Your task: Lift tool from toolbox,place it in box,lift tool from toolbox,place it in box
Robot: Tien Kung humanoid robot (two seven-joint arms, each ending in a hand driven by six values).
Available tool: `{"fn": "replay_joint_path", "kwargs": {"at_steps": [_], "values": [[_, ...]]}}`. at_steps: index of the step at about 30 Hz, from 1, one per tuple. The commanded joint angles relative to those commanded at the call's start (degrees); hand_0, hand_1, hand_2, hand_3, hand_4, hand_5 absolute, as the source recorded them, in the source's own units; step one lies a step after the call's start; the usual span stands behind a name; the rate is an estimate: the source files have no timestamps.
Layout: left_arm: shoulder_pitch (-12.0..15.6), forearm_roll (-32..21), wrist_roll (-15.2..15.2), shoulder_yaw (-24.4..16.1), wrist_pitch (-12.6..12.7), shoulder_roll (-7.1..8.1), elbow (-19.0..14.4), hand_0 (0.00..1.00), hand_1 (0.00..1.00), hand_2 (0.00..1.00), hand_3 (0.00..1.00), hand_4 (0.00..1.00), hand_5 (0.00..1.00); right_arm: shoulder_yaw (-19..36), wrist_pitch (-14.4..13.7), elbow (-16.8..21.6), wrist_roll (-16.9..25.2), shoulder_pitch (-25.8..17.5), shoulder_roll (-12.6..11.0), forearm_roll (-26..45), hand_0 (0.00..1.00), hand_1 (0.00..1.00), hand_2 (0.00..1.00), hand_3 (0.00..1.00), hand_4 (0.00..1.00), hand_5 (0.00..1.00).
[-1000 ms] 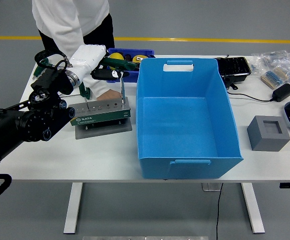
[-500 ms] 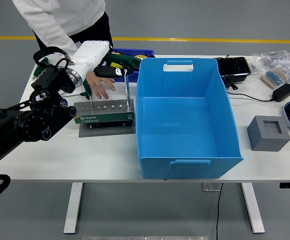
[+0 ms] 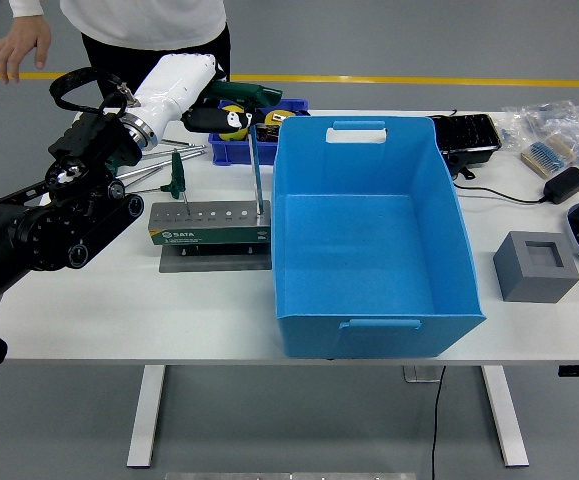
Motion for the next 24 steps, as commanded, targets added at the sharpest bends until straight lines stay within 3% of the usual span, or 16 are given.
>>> {"fn": "replay_joint_path", "kwargs": {"at_steps": [19,24], "values": [[-3.2,0.4,1.5,-1.9,-1.8,3.57,-6.7,0.251,0.002,0.029,0.033,0.886,0.757,-0.7,0.2,-0.1,0.4,-0.2,0.0,1.3,0.679,0.641,0.717,0.563,0.794,0.728],[-4.1,0.9,1.9,-3.2,-2.0,4.27,-9.9,0.249,0.002,0.029,0.033,0.885,0.758,-0.6,0.2,-0.1,0.3,-0.2,0.0,1.2,0.679,0.641,0.715,0.563,0.794,0.726]]}}
